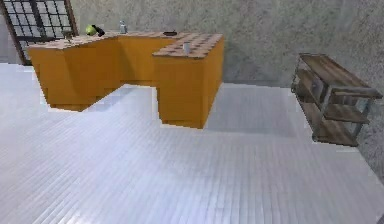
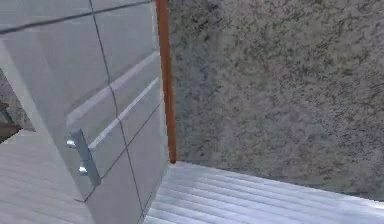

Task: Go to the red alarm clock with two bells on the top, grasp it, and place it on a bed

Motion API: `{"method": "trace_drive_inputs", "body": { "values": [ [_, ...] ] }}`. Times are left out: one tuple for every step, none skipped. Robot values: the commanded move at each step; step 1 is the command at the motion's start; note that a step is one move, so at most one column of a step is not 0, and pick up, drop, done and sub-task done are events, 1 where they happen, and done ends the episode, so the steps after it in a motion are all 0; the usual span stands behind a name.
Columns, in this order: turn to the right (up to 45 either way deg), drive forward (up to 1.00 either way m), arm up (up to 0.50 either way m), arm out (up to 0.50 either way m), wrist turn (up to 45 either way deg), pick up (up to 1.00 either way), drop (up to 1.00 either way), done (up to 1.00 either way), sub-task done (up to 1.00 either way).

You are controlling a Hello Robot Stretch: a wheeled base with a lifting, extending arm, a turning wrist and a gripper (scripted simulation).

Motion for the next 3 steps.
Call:
{"method": "trace_drive_inputs", "body": {
  "values": [
    [18.0, 0.0, 0.0, 0.0, 0.0, 0.0, 0.0, 0.0, 0.0],
    [0.0, 0.7, 0.0, 0.0, 0.0, 0.0, 0.0, 0.0, 0.0],
    [45.0, 0.0, 0.0, 0.0, 0.0, 0.0, 0.0, 0.0, 0.0]
  ]
}}
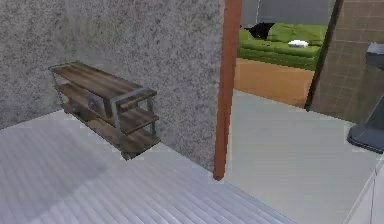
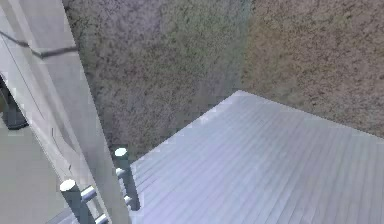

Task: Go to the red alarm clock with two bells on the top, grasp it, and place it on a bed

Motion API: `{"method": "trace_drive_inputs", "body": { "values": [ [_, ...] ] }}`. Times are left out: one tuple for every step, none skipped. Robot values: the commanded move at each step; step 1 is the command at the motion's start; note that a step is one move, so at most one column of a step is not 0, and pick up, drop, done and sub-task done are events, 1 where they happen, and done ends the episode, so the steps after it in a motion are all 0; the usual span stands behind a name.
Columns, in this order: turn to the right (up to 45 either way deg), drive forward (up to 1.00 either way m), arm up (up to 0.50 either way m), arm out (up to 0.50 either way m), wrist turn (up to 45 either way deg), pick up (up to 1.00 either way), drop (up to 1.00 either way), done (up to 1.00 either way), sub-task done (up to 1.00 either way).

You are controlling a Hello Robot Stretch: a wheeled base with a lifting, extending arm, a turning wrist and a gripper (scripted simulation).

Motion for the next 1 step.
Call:
{"method": "trace_drive_inputs", "body": {
  "values": [
    [12.0, 0.0, 0.0, 0.0, 0.0, 0.0, 0.0, 0.0, 0.0]
  ]
}}
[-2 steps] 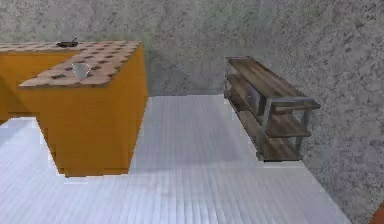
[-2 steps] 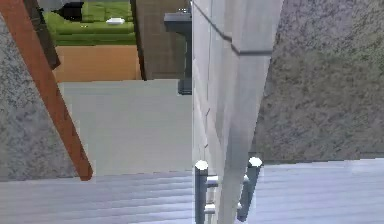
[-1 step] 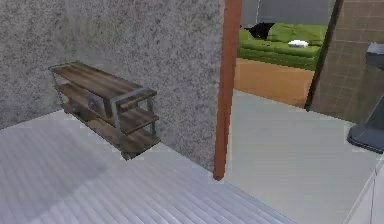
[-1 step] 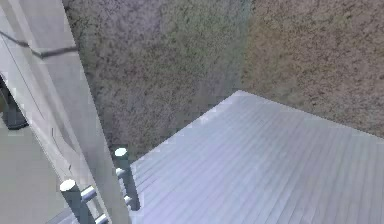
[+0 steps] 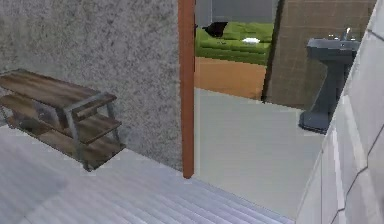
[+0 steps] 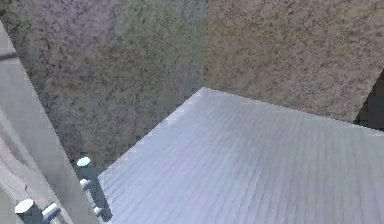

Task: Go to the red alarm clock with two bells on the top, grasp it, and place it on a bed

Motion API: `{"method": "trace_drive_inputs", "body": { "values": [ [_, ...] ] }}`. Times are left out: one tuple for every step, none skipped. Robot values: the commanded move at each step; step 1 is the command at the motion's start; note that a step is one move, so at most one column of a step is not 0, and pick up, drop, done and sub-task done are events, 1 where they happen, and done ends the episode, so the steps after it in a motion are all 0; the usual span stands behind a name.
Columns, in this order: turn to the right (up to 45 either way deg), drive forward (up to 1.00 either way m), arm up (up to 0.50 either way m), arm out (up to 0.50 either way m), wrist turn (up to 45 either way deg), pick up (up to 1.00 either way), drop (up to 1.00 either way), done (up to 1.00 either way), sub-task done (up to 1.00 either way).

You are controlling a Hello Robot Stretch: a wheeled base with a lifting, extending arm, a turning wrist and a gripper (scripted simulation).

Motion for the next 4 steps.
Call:
{"method": "trace_drive_inputs", "body": {
  "values": [
    [0.0, 0.45, 0.0, 0.0, 0.0, 0.0, 0.0, 0.0, 0.0],
    [27.0, 0.0, 0.0, 0.0, 0.0, 0.0, 0.0, 0.0, 0.0],
    [0.0, 0.95, 0.0, 0.0, 0.0, 0.0, 0.0, 0.0, 0.0],
    [36.0, 0.0, 0.0, 0.0, 0.0, 0.0, 0.0, 0.0, 0.0]
  ]
}}
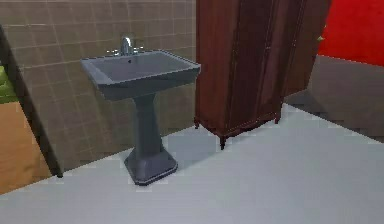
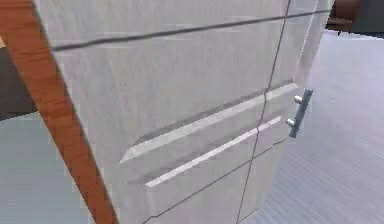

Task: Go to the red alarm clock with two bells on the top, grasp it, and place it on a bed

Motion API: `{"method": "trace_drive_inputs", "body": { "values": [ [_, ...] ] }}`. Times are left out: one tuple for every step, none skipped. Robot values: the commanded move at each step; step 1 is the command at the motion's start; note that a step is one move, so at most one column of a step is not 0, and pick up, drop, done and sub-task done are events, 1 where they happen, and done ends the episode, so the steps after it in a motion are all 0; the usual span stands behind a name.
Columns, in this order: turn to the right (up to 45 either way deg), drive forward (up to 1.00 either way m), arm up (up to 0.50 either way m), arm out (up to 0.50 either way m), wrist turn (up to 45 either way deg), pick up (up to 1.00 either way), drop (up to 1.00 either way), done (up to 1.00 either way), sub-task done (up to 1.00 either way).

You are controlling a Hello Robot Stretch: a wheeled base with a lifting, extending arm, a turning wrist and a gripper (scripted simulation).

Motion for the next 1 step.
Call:
{"method": "trace_drive_inputs", "body": {
  "values": [
    [0.0, 0.55, 0.0, 0.0, 0.0, 0.0, 0.0, 0.0, 0.0]
  ]
}}
